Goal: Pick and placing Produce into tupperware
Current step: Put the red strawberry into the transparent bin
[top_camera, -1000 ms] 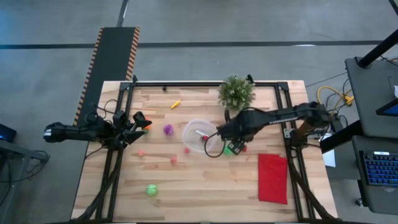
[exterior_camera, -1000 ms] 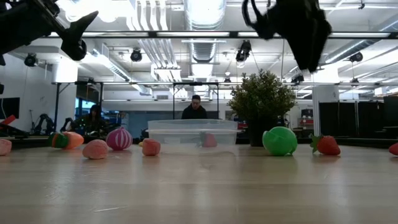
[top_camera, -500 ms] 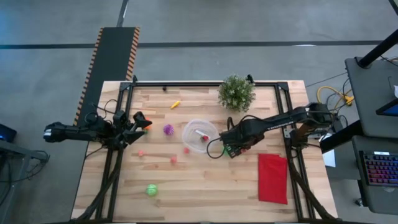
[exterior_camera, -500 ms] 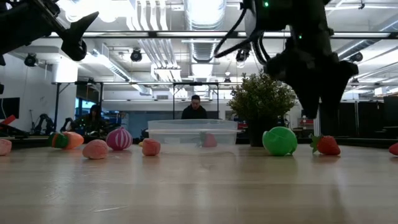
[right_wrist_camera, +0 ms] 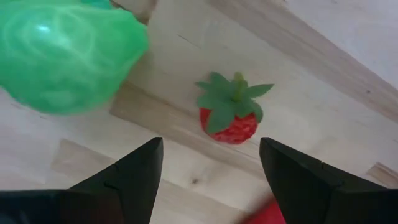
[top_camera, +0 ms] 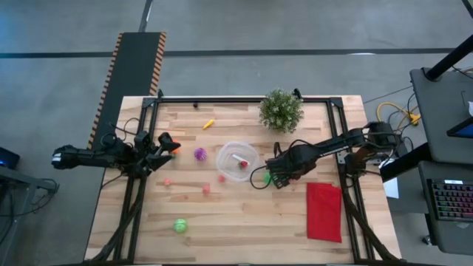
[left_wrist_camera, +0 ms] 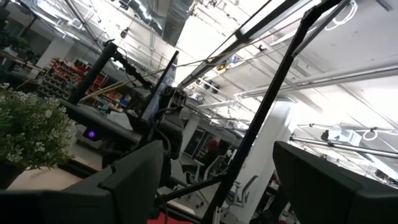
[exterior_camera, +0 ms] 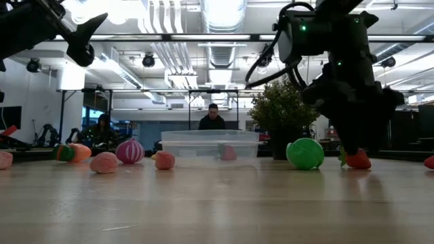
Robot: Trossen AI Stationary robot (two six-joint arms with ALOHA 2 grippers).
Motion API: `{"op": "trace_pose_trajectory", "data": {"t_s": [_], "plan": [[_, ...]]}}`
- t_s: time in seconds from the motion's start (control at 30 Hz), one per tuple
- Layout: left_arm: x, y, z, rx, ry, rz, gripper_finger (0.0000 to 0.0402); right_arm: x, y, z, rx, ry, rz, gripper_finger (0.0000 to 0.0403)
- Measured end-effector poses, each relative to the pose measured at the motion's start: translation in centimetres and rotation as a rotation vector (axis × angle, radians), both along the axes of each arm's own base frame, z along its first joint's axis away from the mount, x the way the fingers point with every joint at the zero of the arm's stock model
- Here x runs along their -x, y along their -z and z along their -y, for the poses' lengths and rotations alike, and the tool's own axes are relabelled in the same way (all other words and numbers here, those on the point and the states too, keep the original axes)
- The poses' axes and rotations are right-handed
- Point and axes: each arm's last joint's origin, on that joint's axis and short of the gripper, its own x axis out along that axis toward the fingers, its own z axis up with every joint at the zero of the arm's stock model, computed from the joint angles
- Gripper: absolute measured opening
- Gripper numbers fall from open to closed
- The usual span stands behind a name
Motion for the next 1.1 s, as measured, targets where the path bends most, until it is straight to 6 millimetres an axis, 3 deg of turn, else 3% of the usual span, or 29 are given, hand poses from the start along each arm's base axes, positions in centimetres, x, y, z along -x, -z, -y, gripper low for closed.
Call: {"op": "trace_pose_trajectory", "data": {"t_s": [0.3,1.1], "plan": [[0.0,0.0,-0.1,0.007,-0.017,-0.002,0.029,0.6,1.2,0.5,0.032,0.01,-0.014,0.0243],[0.0,0.0,0.0,0.007,-0.017,-0.005,0.029,0.5,1.7,1.3,0.031,0.014,0.028,0.0173]]}}
